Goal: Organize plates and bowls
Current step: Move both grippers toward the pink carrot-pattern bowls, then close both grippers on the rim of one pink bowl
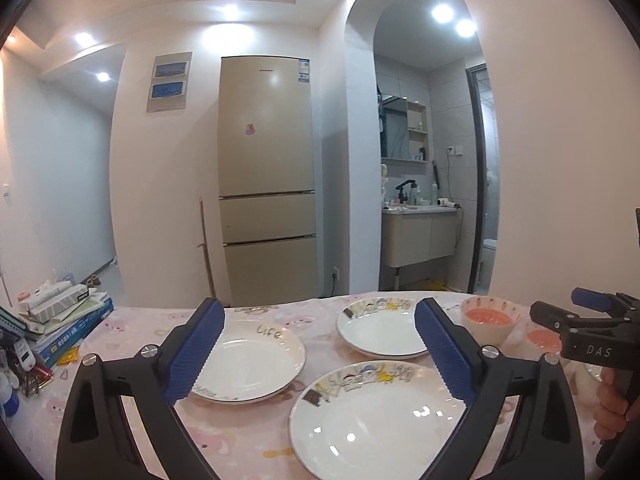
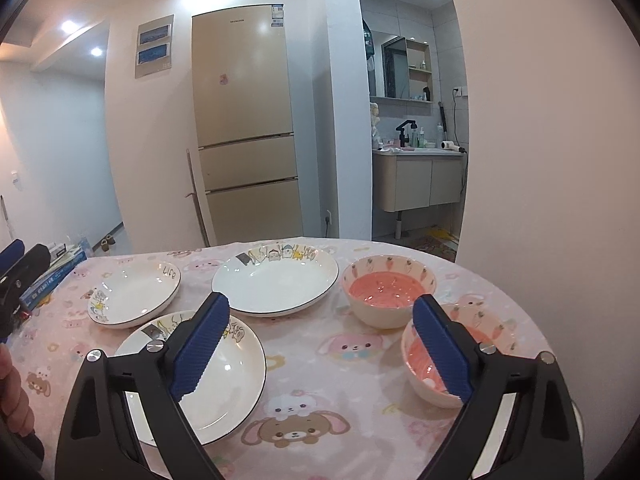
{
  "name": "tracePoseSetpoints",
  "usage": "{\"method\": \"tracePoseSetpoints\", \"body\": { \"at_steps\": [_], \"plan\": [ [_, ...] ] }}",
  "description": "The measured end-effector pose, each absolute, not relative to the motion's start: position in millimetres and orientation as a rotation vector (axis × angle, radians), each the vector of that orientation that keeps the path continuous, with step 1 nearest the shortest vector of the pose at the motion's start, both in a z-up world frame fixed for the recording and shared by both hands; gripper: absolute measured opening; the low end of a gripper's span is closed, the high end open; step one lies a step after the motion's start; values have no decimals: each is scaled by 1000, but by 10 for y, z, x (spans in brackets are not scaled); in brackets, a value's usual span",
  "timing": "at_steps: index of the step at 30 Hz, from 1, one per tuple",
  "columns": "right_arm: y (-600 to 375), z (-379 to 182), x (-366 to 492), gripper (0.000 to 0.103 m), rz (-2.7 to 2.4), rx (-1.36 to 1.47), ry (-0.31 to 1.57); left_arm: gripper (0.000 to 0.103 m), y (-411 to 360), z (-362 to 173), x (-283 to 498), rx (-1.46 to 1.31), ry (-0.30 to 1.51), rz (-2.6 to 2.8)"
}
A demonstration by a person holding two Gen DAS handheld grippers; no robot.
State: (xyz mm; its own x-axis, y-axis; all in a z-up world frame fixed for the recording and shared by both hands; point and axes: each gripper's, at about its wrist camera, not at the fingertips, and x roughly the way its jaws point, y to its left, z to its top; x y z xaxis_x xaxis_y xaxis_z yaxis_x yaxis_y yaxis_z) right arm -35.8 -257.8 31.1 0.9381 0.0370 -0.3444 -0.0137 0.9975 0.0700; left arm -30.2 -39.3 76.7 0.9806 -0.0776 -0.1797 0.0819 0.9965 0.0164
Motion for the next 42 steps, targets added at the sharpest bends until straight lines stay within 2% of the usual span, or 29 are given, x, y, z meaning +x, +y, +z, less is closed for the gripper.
{"method": "tracePoseSetpoints", "body": {
  "at_steps": [10,23,27,29,37,42],
  "plan": [
    [-2985,422,-604,93,-51,69,325,98,-952,877,-304,56,183,-153],
    [-3631,382,-831,93,-96,108,364,96,-1534,759,-19,-1,320,-304],
    [-3921,303,-891,87,-105,128,420,94,-1770,684,30,42,356,-355],
    [-4063,242,-890,83,-114,140,464,91,-1964,590,93,73,434,-423],
    [-4508,-134,-874,68,-114,208,631,71,-2669,168,307,74,751,-655],
    [-4614,-43,-751,65,-77,221,626,70,-2895,180,346,130,716,-634]
  ]
}}
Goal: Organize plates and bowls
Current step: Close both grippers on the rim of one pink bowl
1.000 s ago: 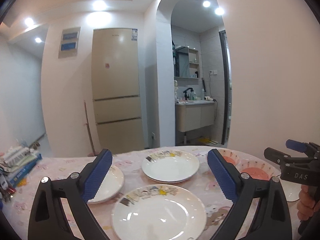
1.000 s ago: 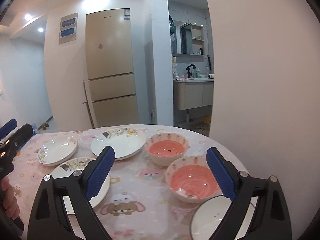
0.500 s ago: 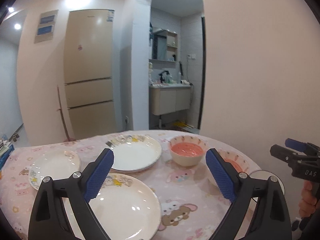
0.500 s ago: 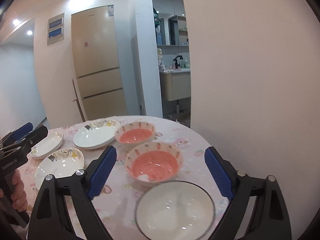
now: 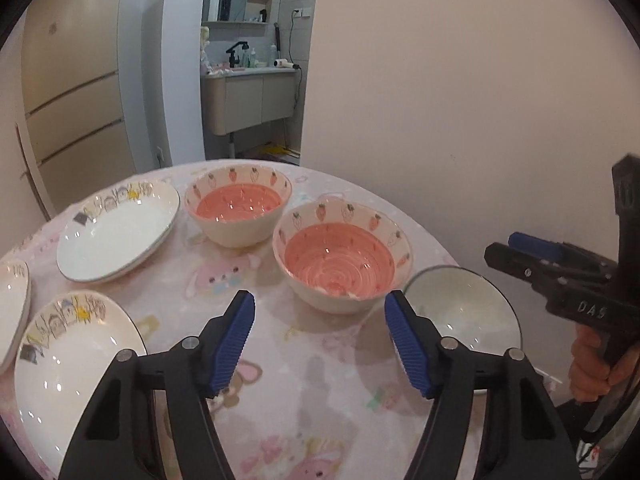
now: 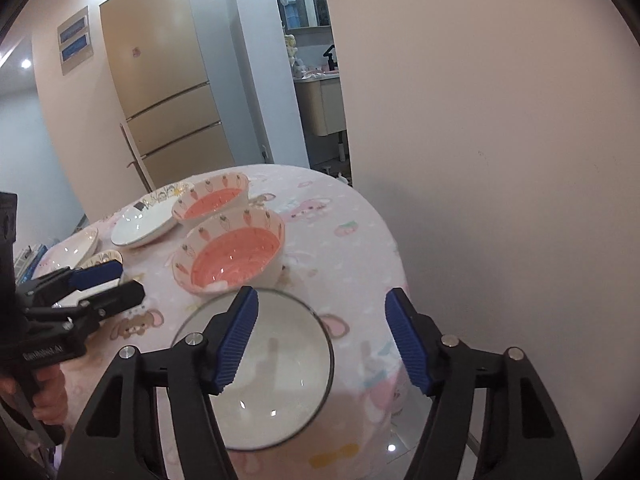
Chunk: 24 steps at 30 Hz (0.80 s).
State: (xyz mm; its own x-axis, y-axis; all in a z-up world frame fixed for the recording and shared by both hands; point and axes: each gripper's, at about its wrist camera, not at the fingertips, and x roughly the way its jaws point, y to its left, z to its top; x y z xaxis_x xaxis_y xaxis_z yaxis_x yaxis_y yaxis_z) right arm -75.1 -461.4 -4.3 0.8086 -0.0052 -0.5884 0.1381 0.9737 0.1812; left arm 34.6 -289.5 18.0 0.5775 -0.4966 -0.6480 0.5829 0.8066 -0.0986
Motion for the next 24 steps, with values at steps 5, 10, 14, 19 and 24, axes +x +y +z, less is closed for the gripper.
{"method": "tracePoseSetpoints", "body": {
  "at_steps": [5,10,14,19,24],
  "plan": [
    [-4670,104,-131,56,56,221,783,58,-2919,186,733,96,766,-539],
    [-4635,-49,411,43,126,251,967,46,-3037,37,1146,62,947,-493],
    [-4525,-218,640,38,154,239,1070,39,-3023,-103,1379,-3,1029,-461],
    [-4436,-451,861,28,132,209,1207,31,-3119,-303,1574,-16,1128,-455],
    [-4377,-559,943,14,103,195,1263,14,-3149,-426,1660,-67,1193,-411]
  ]
}}
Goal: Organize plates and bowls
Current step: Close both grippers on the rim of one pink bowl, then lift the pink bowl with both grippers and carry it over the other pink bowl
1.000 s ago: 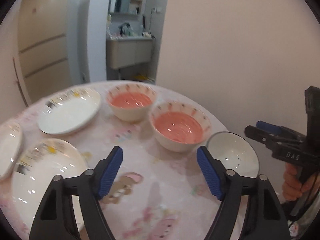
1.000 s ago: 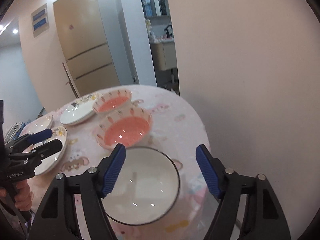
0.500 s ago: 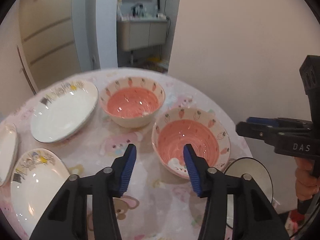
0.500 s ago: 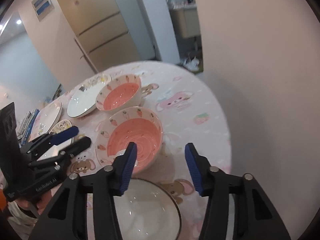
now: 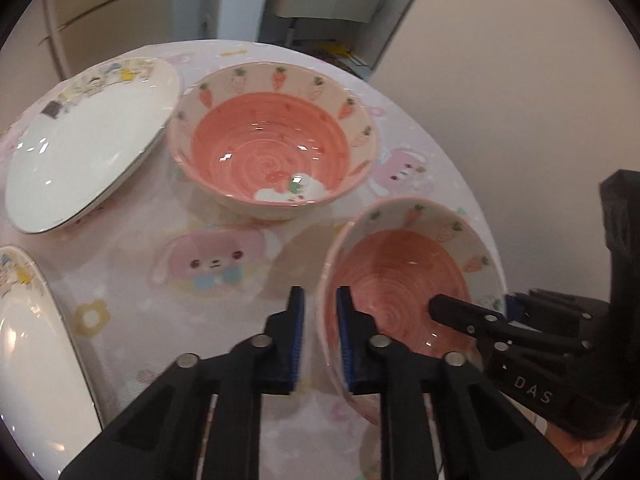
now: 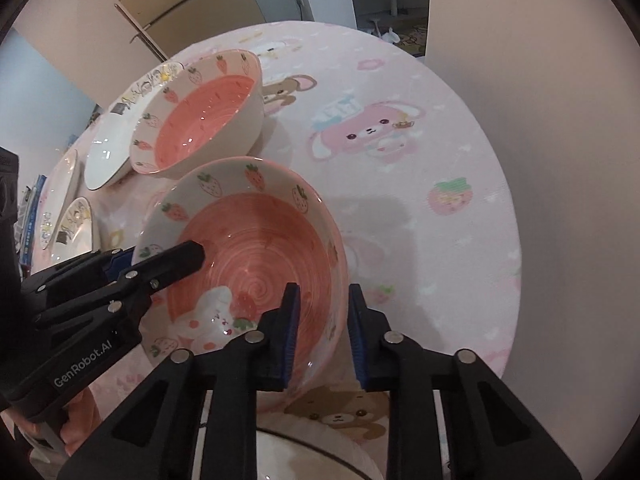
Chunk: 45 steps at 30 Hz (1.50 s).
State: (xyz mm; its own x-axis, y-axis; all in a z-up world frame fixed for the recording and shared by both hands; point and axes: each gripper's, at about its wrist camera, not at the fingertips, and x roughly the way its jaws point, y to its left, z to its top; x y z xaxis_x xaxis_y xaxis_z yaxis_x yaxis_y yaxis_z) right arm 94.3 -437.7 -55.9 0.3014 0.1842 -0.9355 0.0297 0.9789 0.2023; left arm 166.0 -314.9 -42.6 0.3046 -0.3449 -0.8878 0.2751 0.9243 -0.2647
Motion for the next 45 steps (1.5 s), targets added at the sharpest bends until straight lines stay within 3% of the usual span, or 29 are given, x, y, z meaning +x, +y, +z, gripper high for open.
{"method": "tracePoseSetpoints", "body": {
  "at_steps": [2,18,38,45],
  "plan": [
    [-4377,-563,965,9,79,199,1289,8,-3181,-438,1645,-71,1194,-415],
    [-4392,-455,997,8,55,223,1307,10,-3254,-424,1689,1,1241,-423],
    [-3912,711,1102,8,117,126,1066,9,-2705,821,1677,-48,939,-379],
    [-3710,690,1545,8,132,89,1050,9,-2544,780,2020,-48,943,-326]
  ]
}}
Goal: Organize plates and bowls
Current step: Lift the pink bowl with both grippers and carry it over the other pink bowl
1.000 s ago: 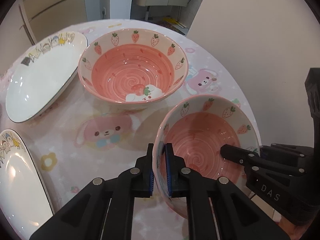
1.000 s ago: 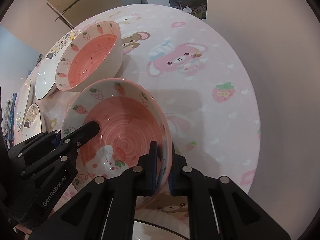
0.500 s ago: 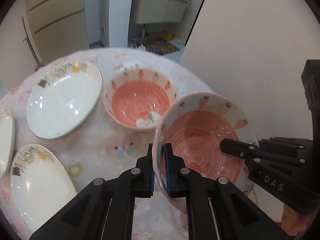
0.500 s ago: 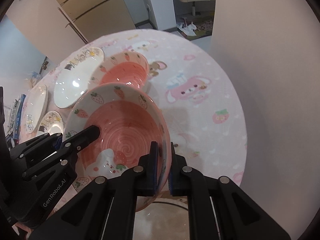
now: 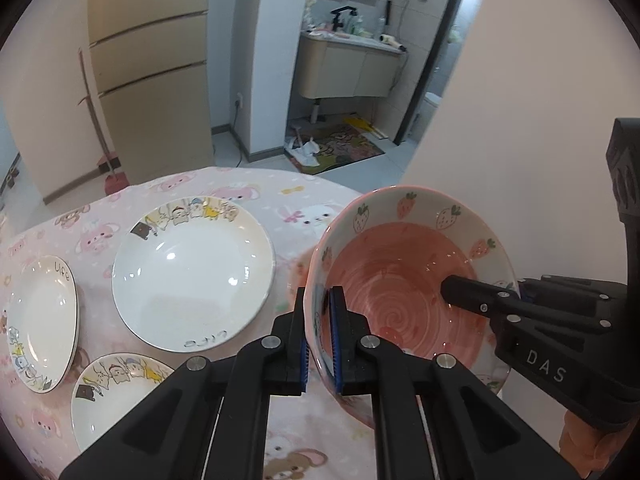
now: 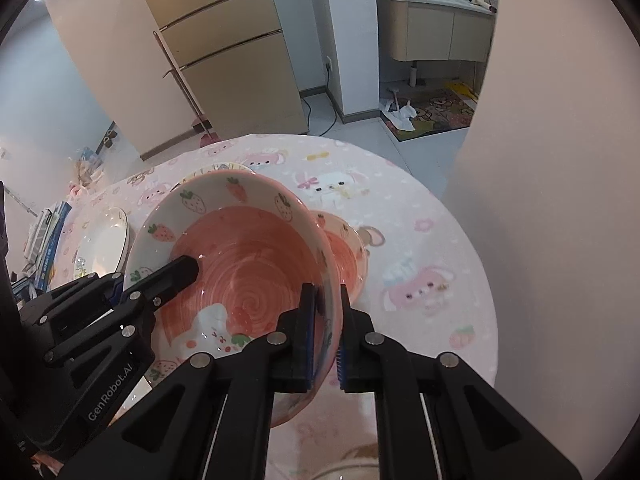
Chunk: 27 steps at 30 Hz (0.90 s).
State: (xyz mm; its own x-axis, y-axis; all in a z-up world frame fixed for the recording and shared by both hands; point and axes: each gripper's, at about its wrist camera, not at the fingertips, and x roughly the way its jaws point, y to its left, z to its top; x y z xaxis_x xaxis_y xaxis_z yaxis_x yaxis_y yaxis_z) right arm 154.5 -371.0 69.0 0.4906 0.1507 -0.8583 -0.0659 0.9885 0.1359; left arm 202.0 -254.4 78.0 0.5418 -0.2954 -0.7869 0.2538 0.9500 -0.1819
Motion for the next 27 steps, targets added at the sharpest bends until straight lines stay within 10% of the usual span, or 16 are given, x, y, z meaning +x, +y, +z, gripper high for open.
{"method": "tracePoseSetpoints", "body": {
  "at_steps": [27],
  "plan": [
    [-3774,88,2031,12,52,6,1133,11,-2743,25,2524,-11,1036,-321]
  ]
}}
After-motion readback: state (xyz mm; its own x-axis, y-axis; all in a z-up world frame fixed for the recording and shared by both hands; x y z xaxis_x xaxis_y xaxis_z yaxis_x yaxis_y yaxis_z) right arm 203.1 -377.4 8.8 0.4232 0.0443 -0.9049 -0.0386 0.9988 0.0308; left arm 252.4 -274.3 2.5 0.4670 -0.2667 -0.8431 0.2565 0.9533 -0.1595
